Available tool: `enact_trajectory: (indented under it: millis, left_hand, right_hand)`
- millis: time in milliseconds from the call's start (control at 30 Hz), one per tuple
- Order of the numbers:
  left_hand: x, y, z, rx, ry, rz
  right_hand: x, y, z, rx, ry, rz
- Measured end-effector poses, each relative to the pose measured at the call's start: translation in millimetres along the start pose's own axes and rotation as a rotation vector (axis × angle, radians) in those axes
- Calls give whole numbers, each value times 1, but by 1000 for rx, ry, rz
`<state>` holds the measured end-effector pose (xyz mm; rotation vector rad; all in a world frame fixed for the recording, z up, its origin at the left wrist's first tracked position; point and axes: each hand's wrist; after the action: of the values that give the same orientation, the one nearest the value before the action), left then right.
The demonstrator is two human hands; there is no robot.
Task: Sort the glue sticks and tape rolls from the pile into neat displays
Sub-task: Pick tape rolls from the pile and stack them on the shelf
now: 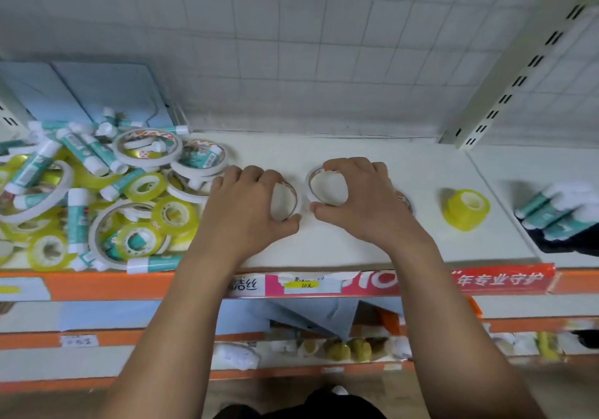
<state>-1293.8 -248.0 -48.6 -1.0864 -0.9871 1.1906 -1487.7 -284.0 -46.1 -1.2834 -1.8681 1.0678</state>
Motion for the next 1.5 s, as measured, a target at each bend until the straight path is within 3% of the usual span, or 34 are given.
enact_trajectory:
  millis: [200,800,1000,1267,1500]
  left_hand:
    - [-24,7,41,41,54,-35]
    - [-59,19,128,106,238,-99]
    - [-61,27,126,148,274,-173]
    - [-58,19,99,155,185,-283]
    - [-58,25,114,147,176,-208]
  right_hand:
    - [17,-22,48,16,80,5]
    - [41,-50,115,-61,-2,-162]
    - [43,-51,119,-107,8,-162]
    - [32,-52,109,-111,20,-237]
    - [34,-56,105,-131,52,-211]
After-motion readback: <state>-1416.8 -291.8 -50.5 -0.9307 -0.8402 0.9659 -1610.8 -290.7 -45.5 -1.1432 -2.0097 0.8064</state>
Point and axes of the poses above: each hand's wrist, its own x-axis away from the middle knuckle, its own y-axis out of the palm, z = x × y, and after that the axes turned 11 degrees about -z, right-handed
